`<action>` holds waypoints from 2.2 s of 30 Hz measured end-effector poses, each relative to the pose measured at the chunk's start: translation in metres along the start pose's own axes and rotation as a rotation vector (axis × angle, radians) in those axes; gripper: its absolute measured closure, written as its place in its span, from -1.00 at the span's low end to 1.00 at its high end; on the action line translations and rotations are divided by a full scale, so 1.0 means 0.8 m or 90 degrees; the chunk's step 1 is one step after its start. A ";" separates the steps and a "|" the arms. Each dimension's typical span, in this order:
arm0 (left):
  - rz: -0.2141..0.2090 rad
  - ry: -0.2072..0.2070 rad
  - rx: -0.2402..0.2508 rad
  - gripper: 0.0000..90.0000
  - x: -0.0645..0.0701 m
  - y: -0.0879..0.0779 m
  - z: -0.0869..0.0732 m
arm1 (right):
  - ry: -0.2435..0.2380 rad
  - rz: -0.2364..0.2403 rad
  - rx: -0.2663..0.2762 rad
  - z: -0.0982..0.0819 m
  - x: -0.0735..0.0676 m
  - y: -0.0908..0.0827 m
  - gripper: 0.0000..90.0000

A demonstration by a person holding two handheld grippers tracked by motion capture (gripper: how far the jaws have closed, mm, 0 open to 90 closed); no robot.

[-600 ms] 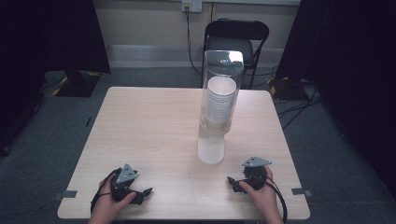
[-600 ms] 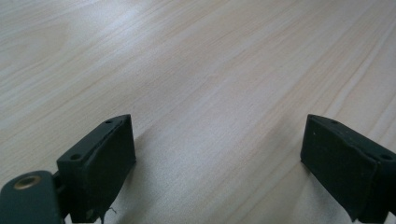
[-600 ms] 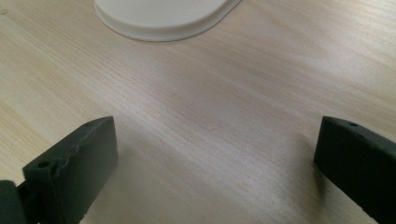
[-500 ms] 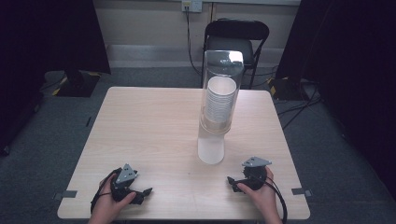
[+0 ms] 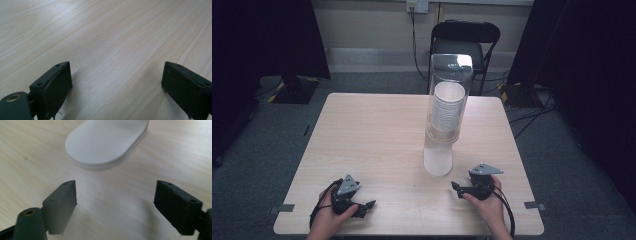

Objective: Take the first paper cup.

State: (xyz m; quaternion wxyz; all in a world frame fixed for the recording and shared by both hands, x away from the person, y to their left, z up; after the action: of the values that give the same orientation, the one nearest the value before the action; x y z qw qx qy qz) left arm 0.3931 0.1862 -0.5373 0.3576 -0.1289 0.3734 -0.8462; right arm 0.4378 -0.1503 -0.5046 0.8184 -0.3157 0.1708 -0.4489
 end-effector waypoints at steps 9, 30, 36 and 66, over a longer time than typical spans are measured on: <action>0.002 0.003 -0.001 -0.81 -0.001 0.001 0.001 | -0.008 0.009 0.063 0.062 -0.016 -0.014 -0.62; 0.001 0.003 0.000 -0.82 -0.001 0.002 0.002 | -0.010 0.022 0.129 0.132 -0.038 -0.007 -0.68; 0.001 0.002 -0.001 -0.82 -0.002 0.002 0.002 | -0.012 0.004 0.164 0.150 -0.037 -0.005 -0.64; 0.001 0.000 0.000 -0.82 -0.002 0.004 0.005 | -0.030 0.000 0.263 0.177 -0.031 0.007 -0.25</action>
State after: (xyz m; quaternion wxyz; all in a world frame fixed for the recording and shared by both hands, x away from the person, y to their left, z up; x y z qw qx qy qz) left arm 0.3979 0.1841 -0.5370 0.3585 -0.1283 0.3739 -0.8457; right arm 0.5077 -0.0759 -0.4029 0.8695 -0.1516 0.0562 -0.4668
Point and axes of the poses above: each handheld gripper's, and its own axes: y roughly forward along the jaws, z roughly out of its top, x roughly to its right, the point moved 10 cm from there along y, roughly forward along the jaws, and after that the axes turned 8 degrees about -x, right-handed, at the moved point
